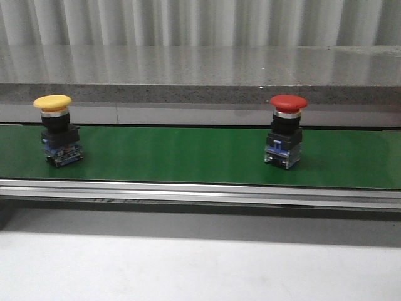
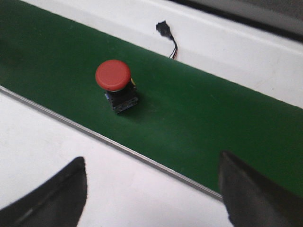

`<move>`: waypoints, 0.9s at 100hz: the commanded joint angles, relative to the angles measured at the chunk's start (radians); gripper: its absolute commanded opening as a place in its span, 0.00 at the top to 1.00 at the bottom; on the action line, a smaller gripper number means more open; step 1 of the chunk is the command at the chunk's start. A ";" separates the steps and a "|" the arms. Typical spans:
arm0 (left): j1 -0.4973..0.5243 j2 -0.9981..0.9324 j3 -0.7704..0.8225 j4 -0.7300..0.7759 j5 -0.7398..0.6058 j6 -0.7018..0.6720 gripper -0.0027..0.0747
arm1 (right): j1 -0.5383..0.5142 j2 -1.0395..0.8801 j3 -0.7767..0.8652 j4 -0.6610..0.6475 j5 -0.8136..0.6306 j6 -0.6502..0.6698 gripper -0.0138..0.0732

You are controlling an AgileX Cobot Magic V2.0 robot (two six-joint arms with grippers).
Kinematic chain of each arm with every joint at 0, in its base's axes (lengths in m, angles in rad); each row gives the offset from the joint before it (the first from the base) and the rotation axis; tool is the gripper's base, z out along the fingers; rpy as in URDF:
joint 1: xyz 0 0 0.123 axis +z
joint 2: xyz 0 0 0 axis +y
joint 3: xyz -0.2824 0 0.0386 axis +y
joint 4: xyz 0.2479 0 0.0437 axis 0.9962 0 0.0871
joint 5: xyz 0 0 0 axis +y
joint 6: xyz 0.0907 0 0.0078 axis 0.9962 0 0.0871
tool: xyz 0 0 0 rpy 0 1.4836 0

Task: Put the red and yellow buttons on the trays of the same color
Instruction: 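Lower the right gripper onto the red button at the belt end and grasp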

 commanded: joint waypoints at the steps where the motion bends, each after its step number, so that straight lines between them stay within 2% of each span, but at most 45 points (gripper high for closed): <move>1: -0.006 0.002 -0.025 -0.017 -0.067 0.001 0.99 | 0.001 0.084 -0.078 0.015 -0.014 -0.008 0.09; 44: -0.006 0.002 -0.025 -0.017 -0.067 0.001 0.99 | 0.001 0.482 -0.219 0.015 0.050 -0.010 0.10; 67: -0.006 0.002 -0.025 -0.017 -0.067 0.001 0.99 | 0.000 0.568 -0.238 0.015 -0.027 -0.011 0.11; 77: -0.006 0.002 -0.025 -0.017 -0.067 0.001 0.99 | -0.005 0.570 -0.238 0.015 -0.054 -0.011 0.22; 90: -0.006 0.002 -0.025 -0.017 -0.067 0.001 0.99 | -0.012 0.571 -0.238 0.013 -0.054 -0.011 0.51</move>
